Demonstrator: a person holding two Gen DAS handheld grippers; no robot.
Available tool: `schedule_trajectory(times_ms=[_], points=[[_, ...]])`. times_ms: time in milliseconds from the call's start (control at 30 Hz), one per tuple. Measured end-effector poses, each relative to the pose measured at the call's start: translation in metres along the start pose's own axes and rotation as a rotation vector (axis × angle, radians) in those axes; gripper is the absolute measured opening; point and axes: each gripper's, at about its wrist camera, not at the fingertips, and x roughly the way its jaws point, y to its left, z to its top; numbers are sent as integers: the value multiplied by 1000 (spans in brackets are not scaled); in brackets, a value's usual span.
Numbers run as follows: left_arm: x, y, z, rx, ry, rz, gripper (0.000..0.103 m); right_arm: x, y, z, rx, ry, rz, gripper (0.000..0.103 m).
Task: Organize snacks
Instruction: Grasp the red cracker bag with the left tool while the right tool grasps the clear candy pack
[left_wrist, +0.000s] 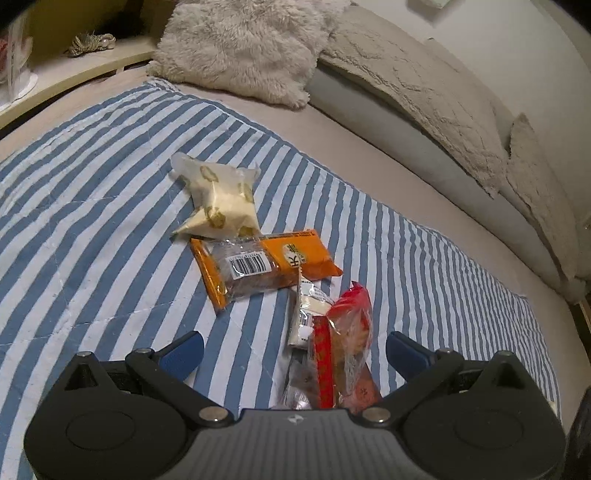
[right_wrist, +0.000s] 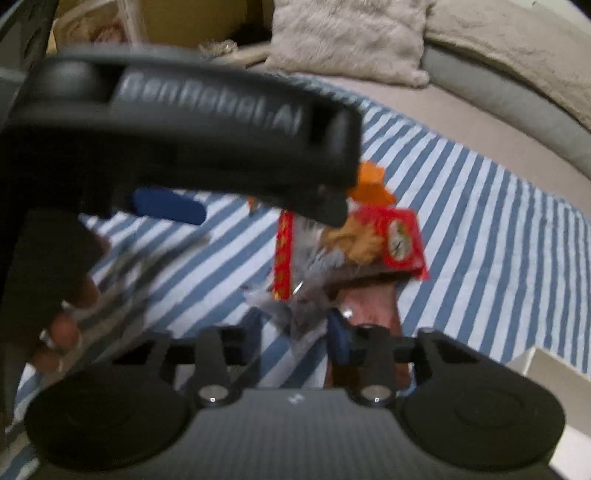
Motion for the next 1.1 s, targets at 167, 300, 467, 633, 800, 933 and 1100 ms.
schedule_trajectory(times_ms=[167,300,467,633,800,933,1100], points=[[10,-5,-2,-21,53,-32,102,-3,3,0,-12,15,4,17],[14,-5,-4,-60,68,-43,80,-13,1,-14,-28,28,6,9],[19,-4,-5,-92,83,-54,70,-24,-4,-21,-24,21,19,9],[23,-8,-6,-79,100,-60,55,-36,-12,-21,26,-8,51,10],[22,-11,-6,-74,85,-46,34,-38,-17,-20,48,-11,63,11],[12,-12,-3,-55,63,-44,32,-43,-25,-19,95,-21,70,11],[-14,4,4,-82,34,-47,30,-48,-34,-23,137,-33,70,14]])
